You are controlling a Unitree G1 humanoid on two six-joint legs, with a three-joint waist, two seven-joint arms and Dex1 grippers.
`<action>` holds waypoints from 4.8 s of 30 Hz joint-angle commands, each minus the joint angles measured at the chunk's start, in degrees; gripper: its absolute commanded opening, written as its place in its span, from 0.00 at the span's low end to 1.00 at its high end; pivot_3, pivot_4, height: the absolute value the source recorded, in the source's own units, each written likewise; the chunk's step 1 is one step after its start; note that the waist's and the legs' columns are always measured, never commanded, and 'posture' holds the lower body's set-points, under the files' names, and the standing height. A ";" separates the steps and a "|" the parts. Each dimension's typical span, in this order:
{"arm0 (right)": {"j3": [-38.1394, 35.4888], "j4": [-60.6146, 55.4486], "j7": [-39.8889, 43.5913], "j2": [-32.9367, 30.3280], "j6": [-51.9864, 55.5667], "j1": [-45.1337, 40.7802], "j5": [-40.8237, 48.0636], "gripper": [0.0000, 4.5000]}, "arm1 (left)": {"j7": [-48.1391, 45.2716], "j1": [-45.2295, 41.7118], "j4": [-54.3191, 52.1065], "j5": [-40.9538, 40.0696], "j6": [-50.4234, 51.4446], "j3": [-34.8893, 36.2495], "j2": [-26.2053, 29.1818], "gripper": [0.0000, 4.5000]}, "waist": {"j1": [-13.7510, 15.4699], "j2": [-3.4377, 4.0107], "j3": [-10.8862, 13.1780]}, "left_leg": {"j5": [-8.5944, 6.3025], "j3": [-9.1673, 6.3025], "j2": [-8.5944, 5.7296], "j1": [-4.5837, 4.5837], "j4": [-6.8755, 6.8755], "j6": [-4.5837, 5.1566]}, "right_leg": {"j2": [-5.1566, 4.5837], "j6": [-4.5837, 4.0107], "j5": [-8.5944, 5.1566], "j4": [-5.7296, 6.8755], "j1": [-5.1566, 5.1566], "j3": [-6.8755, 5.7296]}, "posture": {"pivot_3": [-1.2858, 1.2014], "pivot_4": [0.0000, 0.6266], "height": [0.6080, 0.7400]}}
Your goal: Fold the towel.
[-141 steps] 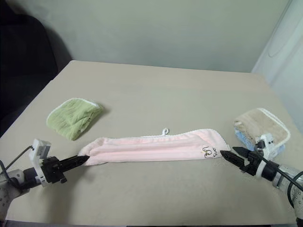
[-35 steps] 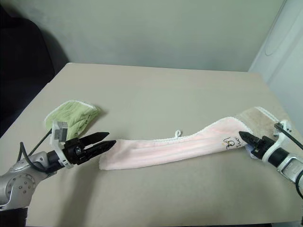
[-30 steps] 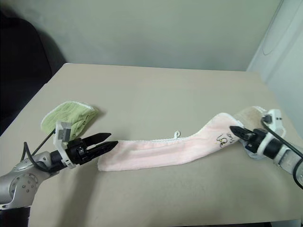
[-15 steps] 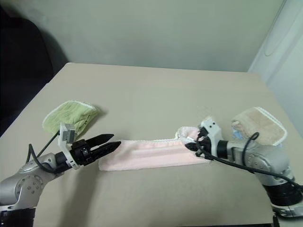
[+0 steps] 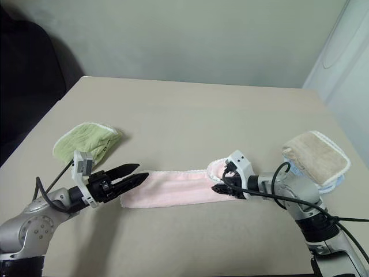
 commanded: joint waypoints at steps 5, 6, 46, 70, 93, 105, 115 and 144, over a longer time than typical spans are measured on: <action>-8.17 -8.83 3.85 -0.17 -1.12 2.23 5.22 0.99 | -0.48 -1.33 -0.77 -0.38 -1.34 0.51 0.07 0.92 | -0.01 0.00 0.00 | 0.00 0.00 0.00 0.00 -0.01 -0.03 | 0.01 0.00 0.00 0.01 0.00 0.00 | 0.52 0.24 1.00; -9.60 -9.79 4.37 -0.46 -1.25 2.63 6.11 0.99 | -0.55 -1.52 -0.55 -0.31 -1.37 0.44 0.09 0.92 | 0.00 0.00 0.00 | 0.00 0.00 0.00 0.00 -0.01 -0.04 | 0.01 0.00 0.00 0.00 0.00 -0.01 | 0.52 0.24 1.00; -13.00 6.78 10.69 0.99 -34.82 6.38 -16.08 0.00 | 13.01 2.66 -6.59 -18.79 7.46 10.16 -3.89 0.92 | -0.05 0.06 0.20 | 0.04 0.02 0.01 0.12 -0.04 -0.07 | -0.01 0.07 0.11 -0.05 0.17 0.00 | 0.52 0.24 1.00; -9.80 21.60 16.64 7.18 -41.55 -8.50 -19.00 0.90 | 54.06 45.79 -32.69 -58.57 -2.41 17.13 -16.70 1.00 | -0.81 0.93 1.26 | -0.20 -0.11 0.46 0.71 0.01 -0.24 | 0.75 0.55 -0.53 -0.31 0.60 0.13 | 0.52 0.24 1.00; -12.55 18.85 12.56 8.62 -41.95 -6.62 -20.41 0.90 | 83.63 20.66 -23.07 -57.60 -11.06 -2.86 -16.12 1.00 | -0.07 0.82 1.26 | -0.11 0.00 0.44 1.14 0.08 -0.37 | 0.88 -0.31 0.00 -0.16 1.22 0.05 | 0.52 0.24 1.00; -12.32 18.52 12.01 8.48 -42.38 -6.05 -20.69 0.90 | 87.95 19.50 -28.02 -56.66 -14.61 -4.20 -17.91 0.56 | -0.07 0.77 1.27 | -0.13 0.02 0.42 1.17 0.07 -0.40 | 0.89 -0.34 0.02 -0.16 1.22 0.02 | 0.52 0.24 1.00; -12.12 19.59 12.21 8.94 -43.20 -6.21 -21.09 0.90 | 77.85 24.16 -29.59 -54.51 -15.16 -1.43 -16.51 0.00 | -0.18 0.78 1.30 | -0.18 0.00 0.45 1.15 0.07 -0.39 | 0.88 -0.24 -0.05 -0.18 1.18 0.04 | 0.52 0.24 1.00; -27.48 6.12 -1.32 3.62 -35.27 6.58 -18.61 0.90 | 27.66 -44.93 8.91 -6.14 11.33 -42.67 -21.34 0.00 | 0.99 0.59 1.29 | 0.05 0.04 0.29 0.96 0.17 -0.27 | 0.59 0.48 0.71 -0.86 1.46 0.04 | 0.52 0.24 1.00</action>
